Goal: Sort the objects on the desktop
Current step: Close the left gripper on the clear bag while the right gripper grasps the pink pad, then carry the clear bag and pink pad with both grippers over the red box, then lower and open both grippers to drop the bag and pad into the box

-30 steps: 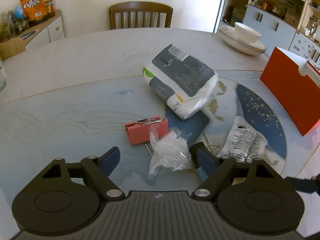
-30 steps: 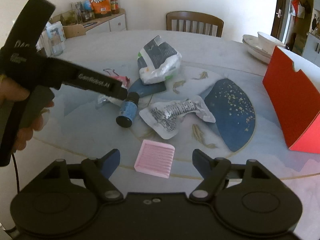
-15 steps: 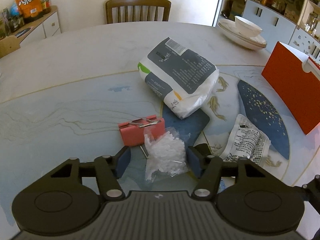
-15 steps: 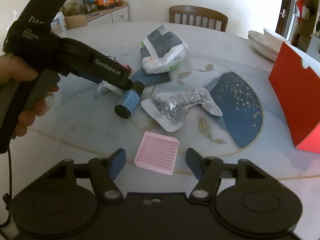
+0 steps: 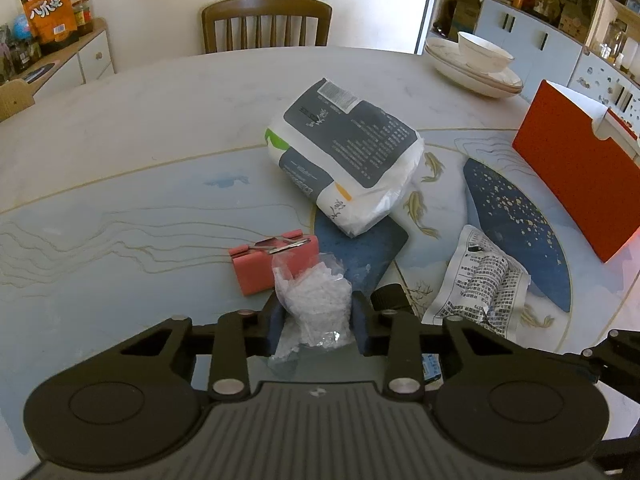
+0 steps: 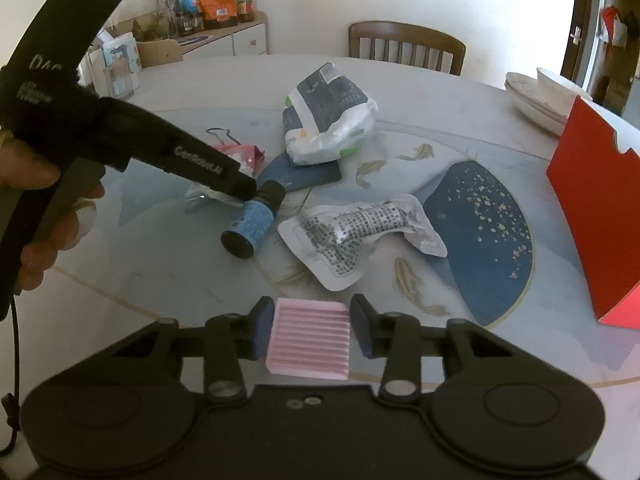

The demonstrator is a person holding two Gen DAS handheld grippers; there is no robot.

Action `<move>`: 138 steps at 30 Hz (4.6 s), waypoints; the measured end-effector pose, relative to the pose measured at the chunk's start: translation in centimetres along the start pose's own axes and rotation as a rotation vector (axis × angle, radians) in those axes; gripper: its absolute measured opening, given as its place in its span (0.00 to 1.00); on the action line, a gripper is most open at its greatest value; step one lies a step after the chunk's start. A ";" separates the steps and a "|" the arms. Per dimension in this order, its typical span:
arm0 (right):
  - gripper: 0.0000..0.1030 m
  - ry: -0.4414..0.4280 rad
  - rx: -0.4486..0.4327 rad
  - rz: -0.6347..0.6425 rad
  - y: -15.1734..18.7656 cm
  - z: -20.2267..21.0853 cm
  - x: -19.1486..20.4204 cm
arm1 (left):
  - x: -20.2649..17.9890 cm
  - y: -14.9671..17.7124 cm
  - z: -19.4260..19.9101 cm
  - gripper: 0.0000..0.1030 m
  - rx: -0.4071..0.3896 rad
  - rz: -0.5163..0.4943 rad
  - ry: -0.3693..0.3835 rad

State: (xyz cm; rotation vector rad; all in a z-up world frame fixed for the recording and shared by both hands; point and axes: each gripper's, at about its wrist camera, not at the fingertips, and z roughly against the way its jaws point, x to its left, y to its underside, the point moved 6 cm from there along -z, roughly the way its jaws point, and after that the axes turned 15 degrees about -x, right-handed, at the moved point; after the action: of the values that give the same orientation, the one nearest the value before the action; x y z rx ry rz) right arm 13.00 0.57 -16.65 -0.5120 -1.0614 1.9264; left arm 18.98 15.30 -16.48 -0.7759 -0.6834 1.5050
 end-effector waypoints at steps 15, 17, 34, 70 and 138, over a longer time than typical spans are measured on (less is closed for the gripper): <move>0.39 0.037 0.020 -0.049 0.3 1.6 -2.3 | 0.6 0.5 2.3 0.29 -0.005 0.030 -0.013; 0.39 0.043 0.016 -0.055 0.3 2.0 -2.8 | 0.2 0.4 2.7 0.29 -0.007 0.028 -0.008; 0.39 0.067 -0.035 -0.099 -1.6 5.7 -6.2 | -6.0 -0.3 5.8 0.29 -0.009 -0.003 0.114; 0.39 0.170 -0.153 -0.147 -5.5 14.7 -22.7 | -24.7 -5.9 5.1 0.29 -0.035 -0.060 0.336; 0.38 0.179 0.101 -0.122 -7.2 0.2 -42.3 | -38.0 -11.4 -12.7 0.29 0.178 -0.235 0.241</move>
State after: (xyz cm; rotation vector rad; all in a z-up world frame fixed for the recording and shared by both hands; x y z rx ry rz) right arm 39.66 -32.77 -12.52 -0.5395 -0.8573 1.7809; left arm 36.97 -21.97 -12.11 -0.7011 -0.4362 1.2167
